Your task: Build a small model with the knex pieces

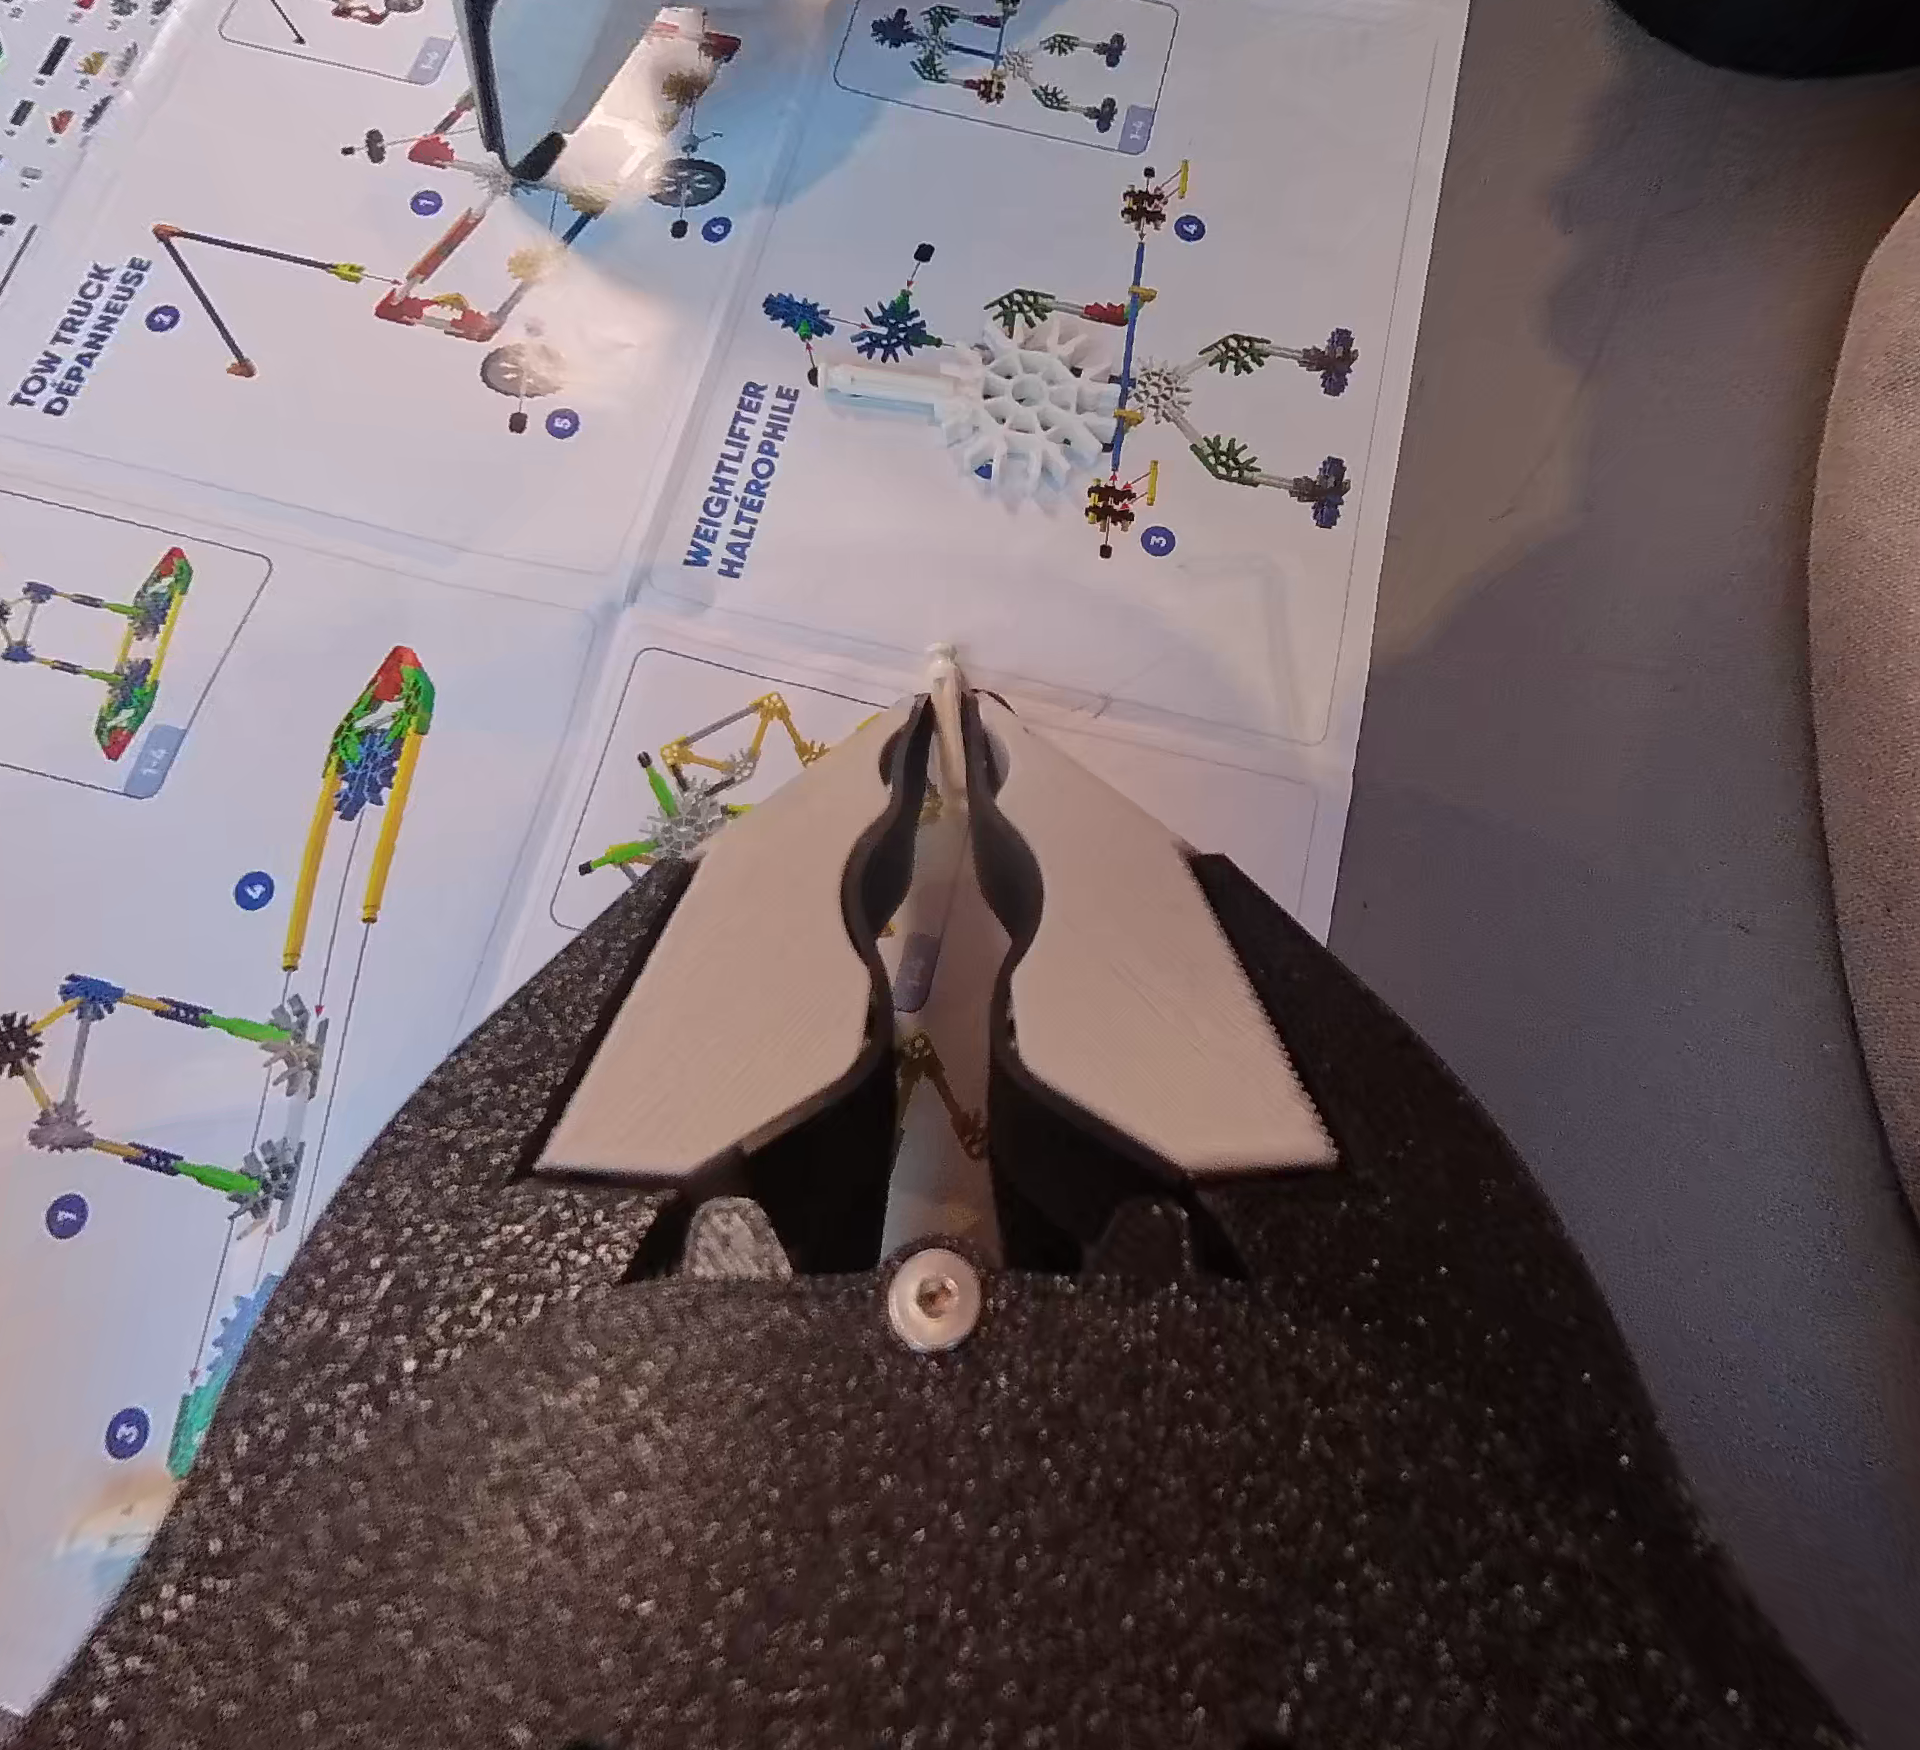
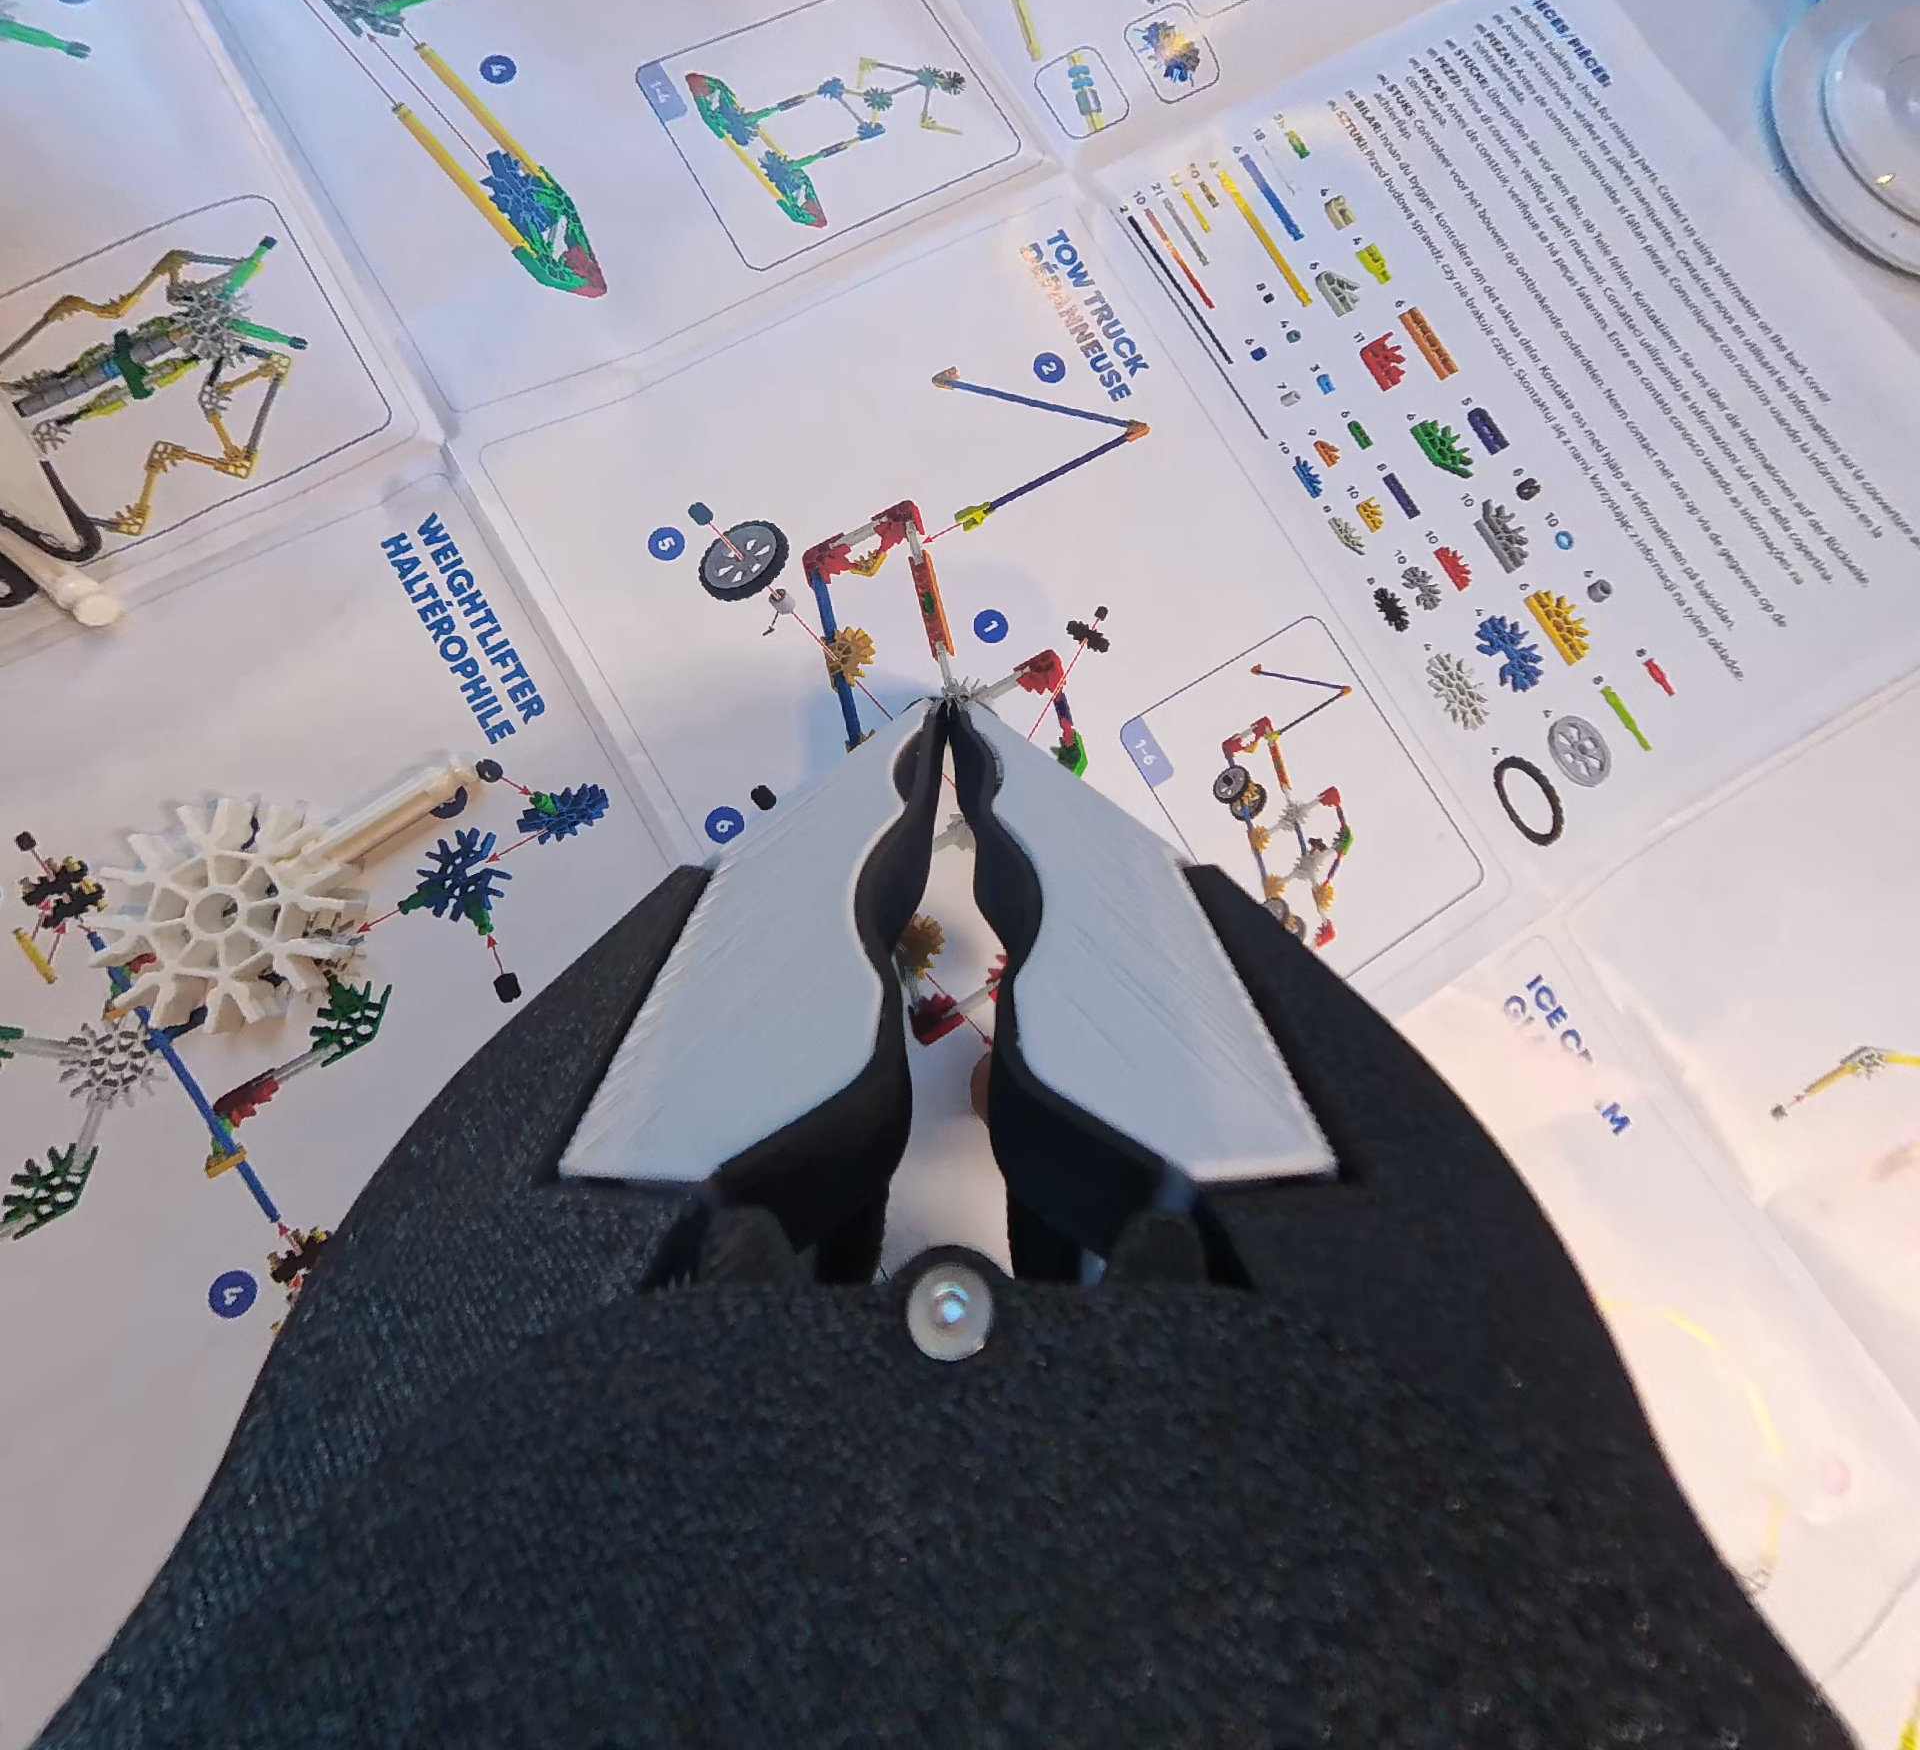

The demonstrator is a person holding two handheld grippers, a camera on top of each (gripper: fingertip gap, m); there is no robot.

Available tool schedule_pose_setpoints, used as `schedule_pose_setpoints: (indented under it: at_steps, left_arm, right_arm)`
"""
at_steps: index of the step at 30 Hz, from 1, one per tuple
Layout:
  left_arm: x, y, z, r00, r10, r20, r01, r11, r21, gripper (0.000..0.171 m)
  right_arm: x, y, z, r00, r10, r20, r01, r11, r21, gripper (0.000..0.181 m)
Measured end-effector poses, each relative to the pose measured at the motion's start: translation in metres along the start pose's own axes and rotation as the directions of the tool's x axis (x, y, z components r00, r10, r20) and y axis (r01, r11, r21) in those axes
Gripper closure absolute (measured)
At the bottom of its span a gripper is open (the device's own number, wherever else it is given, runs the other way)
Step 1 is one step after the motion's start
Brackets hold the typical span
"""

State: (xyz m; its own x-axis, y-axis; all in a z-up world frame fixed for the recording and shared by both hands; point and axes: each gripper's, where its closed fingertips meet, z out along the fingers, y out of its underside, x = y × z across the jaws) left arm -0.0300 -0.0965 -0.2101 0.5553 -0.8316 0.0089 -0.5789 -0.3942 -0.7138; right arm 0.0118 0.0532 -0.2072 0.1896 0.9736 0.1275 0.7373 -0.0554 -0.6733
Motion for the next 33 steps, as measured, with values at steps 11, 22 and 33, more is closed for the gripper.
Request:
schedule_pose_setpoints:
  at_steps: [11, 22, 33]
  left_arm:
    - [0.009, -0.013, 0.005, 0.999, 0.038, -0.018, -0.038, 0.999, 0.037, 0.168]
    - [0.01, -0.028, 0.021, 0.97, 0.229, -0.086, -0.23, 0.973, -0.008, 0.168]
    - [0.007, -0.034, 0.029, 0.93, 0.33, -0.164, -0.343, 0.937, -0.06, 0.168]
  right_arm:
    - [-0.039, 0.016, -0.044, 0.983, -0.059, 0.171, 0.05, 0.997, 0.059, 0.171]
    - [-0.113, 0.026, -0.051, 0.921, -0.197, 0.337, 0.182, 0.98, 0.076, 0.155]
    - [-0.121, 0.028, -0.051, 0.917, -0.196, 0.346, 0.185, 0.981, 0.065, 0.155]
